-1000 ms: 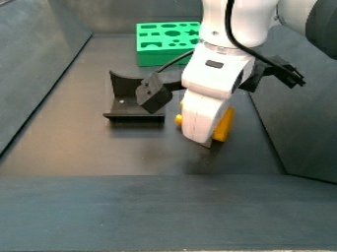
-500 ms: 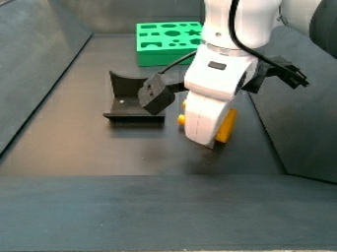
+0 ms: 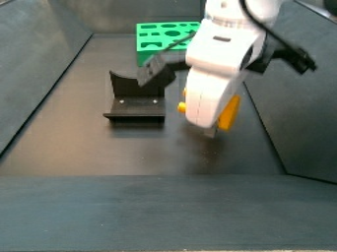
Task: Pick up the 3 prong object. Move up. Rotate the 3 prong object. Place the 3 prong object on the fixture. Regrasp the 3 prong object. Move to above the board. Insert the 3 prong object.
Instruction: Move up, then rotate the 3 prong object.
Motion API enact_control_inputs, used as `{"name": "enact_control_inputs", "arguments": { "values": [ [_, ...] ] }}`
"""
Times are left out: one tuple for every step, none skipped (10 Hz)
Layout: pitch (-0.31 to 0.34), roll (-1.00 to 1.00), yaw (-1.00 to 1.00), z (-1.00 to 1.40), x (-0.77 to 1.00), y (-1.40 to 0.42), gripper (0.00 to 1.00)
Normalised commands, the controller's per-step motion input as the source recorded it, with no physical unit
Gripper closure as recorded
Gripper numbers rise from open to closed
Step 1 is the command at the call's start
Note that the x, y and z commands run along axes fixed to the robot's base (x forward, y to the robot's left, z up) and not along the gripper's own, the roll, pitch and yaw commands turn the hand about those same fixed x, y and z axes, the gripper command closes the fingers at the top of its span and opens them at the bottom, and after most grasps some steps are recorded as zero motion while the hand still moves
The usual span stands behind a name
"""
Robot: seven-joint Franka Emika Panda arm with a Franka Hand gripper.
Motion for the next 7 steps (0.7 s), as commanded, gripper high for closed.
{"name": "enact_control_inputs", "arguments": {
  "values": [
    [0.056,-0.07,0.03,0.33,0.01,0.0,1.0],
    [0.041,-0.08,0.03,0.18,0.0,-0.01,1.0],
    [0.0,0.0,0.0,0.83,0.11,-0.6,1.0],
    [0.004,0.01,0.0,0.78,0.09,-0.56,1.0],
    [0.013,0.02,0.02,0.69,0.03,-0.38,1.0],
    [0.01,0.02,0.02,0.58,0.0,-0.2,1.0],
    [0.018,0.0,0.03,0.38,0.0,-0.1,1.0]
  ]
}}
